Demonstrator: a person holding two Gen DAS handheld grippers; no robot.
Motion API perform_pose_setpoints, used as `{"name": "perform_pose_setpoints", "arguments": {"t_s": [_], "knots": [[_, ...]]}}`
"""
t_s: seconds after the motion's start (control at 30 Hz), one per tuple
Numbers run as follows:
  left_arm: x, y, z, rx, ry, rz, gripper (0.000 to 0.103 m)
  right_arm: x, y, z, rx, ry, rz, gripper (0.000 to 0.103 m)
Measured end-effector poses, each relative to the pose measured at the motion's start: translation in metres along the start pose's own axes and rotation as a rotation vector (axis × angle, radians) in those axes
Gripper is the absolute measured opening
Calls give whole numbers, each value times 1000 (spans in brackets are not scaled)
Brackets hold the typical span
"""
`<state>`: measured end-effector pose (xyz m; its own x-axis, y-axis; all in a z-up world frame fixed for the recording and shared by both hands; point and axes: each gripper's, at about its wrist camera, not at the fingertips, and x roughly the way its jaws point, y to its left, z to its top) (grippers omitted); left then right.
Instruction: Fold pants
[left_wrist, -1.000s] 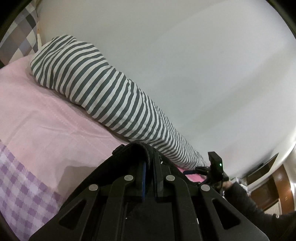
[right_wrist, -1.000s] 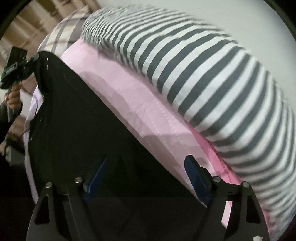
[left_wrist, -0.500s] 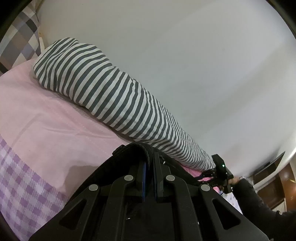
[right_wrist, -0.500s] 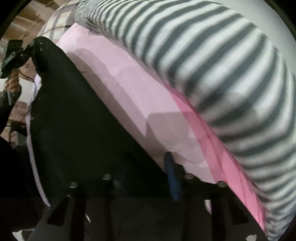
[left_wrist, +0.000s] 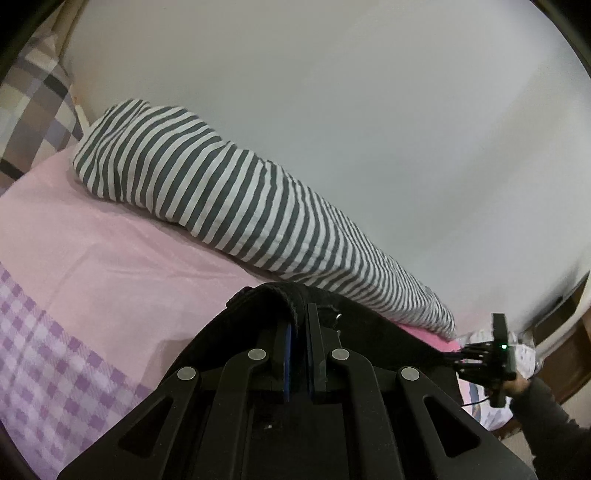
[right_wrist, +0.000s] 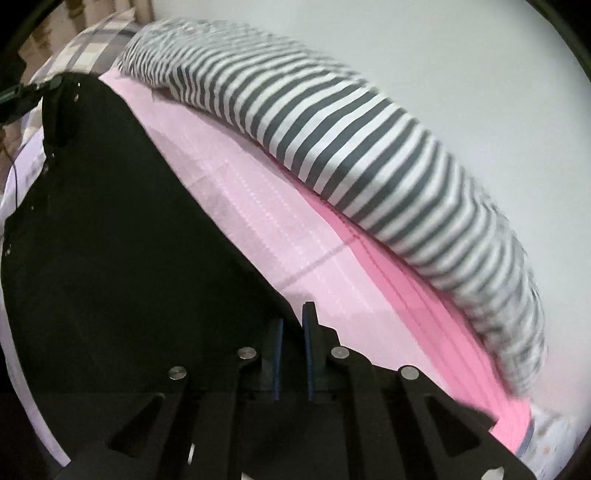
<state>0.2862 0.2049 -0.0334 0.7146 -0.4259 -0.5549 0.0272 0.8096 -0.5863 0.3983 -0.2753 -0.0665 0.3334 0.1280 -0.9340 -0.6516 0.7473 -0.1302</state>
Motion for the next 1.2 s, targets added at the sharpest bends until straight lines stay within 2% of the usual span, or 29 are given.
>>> {"name": "perform_pose_setpoints", "arguments": {"t_s": [0.1,0.13,0.3,0.6,0.87,1.0,1.2], "knots": [[-16,-3,-8,14,7,-10,6,-27,16,-24,53,-32,-60,7],[-26,-4,-14,19,11,-12,6,-34,15,-32,69,-39,-68,7],[-60,-9,-41,62,44,-20,6,-65,58,-79,170,-68,-96,6],[-94,9,-114,91,163,47,7,-63,119,-148,324,-50,-51,6],[-90,24,-163,116,273,178,9,-45,138,-167,366,-14,-40,6],[-79,20,-186,171,342,273,12,-35,139,-170,388,8,-44,6],[-80,16,-190,171,364,324,16,-34,142,-171,421,-7,-61,12]]}}
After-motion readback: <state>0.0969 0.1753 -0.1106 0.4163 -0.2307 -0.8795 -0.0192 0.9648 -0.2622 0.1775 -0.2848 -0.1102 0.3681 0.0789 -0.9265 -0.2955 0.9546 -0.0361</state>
